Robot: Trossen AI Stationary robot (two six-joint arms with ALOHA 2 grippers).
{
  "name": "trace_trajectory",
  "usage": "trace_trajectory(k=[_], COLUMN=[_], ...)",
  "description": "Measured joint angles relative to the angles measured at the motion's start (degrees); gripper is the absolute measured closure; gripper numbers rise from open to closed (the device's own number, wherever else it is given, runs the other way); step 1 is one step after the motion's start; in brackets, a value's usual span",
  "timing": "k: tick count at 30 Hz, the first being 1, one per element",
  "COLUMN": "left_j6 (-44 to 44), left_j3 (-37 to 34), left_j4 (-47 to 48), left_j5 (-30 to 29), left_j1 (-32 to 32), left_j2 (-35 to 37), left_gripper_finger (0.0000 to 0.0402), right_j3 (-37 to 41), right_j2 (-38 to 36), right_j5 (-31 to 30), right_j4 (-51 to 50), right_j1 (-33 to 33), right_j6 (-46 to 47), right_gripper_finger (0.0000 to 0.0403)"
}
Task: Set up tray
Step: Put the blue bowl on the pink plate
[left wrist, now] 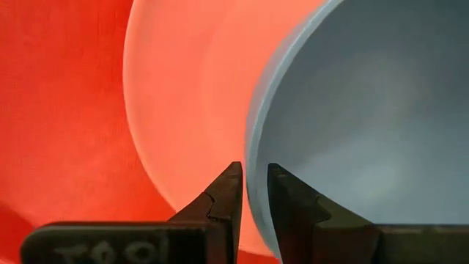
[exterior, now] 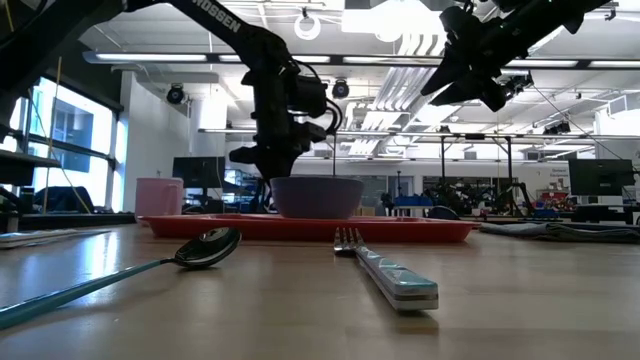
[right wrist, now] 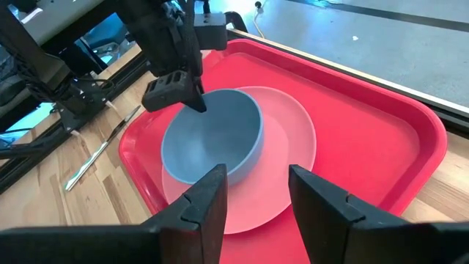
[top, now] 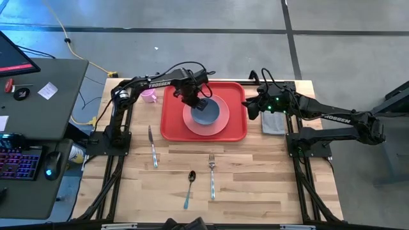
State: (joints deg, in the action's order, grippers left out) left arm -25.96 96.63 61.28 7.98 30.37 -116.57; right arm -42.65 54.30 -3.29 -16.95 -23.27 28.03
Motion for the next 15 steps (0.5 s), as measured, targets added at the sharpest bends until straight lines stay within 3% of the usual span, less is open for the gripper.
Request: trace_trajectory(k=[15], left_j6=[3.6], left_j3=[7.8], left_j4=[4.2], left_j5=[-2.5], left_j1=[0.0], left_j2=[0.0], left_gripper_finger=[0.0289], right_j3=[0.0], right_j2=[0.0], right_j5=[0.1], right_j4=[0.0], right_j1=[0.0], right_j6=[0.0], right_gripper_finger=[0.0265])
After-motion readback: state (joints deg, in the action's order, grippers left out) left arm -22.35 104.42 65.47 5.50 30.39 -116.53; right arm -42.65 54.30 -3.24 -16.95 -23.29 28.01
